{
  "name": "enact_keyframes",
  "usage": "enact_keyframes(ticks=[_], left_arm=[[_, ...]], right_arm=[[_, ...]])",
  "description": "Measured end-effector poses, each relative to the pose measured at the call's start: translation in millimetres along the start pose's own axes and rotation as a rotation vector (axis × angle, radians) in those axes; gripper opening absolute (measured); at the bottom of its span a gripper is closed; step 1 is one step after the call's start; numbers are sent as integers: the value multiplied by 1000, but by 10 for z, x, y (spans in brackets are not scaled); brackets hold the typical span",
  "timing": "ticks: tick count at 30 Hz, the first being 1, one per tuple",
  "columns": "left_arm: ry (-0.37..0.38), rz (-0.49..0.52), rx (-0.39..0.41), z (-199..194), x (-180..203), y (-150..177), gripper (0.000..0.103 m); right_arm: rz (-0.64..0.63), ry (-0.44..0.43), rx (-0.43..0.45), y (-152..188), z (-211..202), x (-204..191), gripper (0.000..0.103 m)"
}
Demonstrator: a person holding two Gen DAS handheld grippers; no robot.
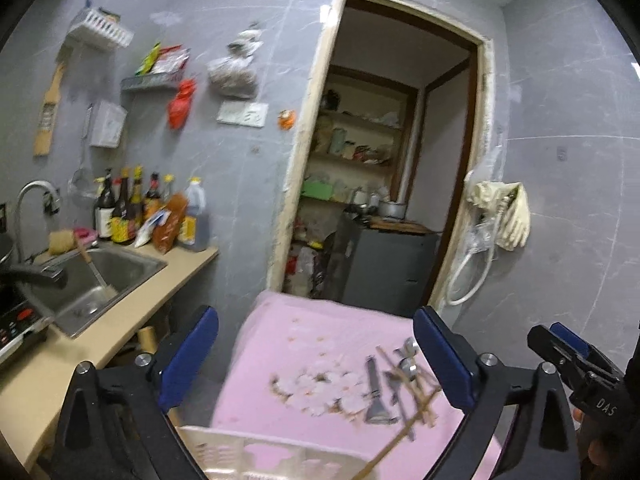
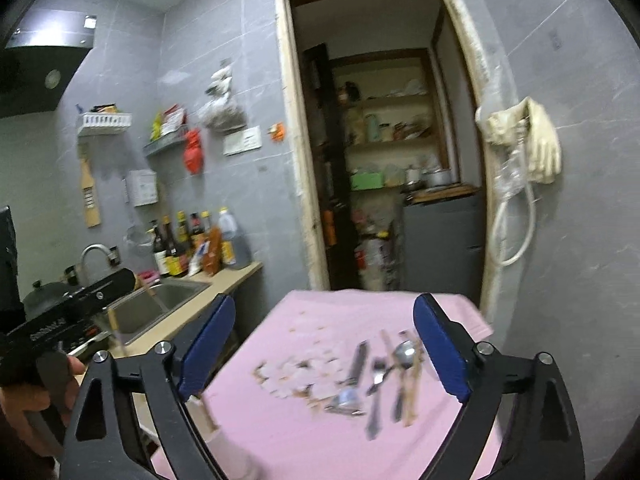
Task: Organize utensils
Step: 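Move the left tool back over the utensils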
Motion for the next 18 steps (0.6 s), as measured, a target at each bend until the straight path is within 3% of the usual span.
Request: enact_keyframes(ticks=[8,18], left_arm=[[81,42,26,285,737,-116,102],[111,82,12,726,1414,-65,103]], right_arm=[[-19,92,43,-324,6,621,102],[-32,129,26,-375,243,1264,102]])
Point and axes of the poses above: each gripper's, at about its wrist camera, not at the fingertips, and z roughly the way its jaws point, x to its right, y to its underside, the point moved 9 cm from there along z, roughly the way its jaws point, and after that the axes turned 5 degrees about y, right-handed, at the moved point
